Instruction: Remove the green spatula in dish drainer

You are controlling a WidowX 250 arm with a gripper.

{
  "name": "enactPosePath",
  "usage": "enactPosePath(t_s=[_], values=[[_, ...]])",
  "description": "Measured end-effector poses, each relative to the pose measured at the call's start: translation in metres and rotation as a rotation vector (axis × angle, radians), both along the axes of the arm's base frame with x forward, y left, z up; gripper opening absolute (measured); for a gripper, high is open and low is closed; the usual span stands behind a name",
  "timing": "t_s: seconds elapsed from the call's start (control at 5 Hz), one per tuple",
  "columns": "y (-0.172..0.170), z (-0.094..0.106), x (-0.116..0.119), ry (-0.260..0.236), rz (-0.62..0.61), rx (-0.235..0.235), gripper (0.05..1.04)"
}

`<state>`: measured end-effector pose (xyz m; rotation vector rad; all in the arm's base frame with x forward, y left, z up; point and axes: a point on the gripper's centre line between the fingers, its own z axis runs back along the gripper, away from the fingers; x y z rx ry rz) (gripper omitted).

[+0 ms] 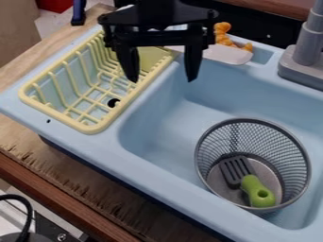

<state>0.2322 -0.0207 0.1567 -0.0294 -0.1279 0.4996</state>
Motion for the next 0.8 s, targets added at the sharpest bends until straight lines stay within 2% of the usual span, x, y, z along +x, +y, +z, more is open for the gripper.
enactPosePath(t_s=[0.2, 0.4, 0.6, 0.8], values=[[-0.023, 0.0, -0.006, 0.024, -0.002, -0.051, 0.988], [-0.044, 0.003, -0.008, 0.029, -0.04, -0.067, 0.988], [-0.063, -0.002, -0.01, 0.055, -0.078, -0.124, 0.988], [-0.082, -0.008, -0.011, 0.041, -0.032, -0.158, 0.988]])
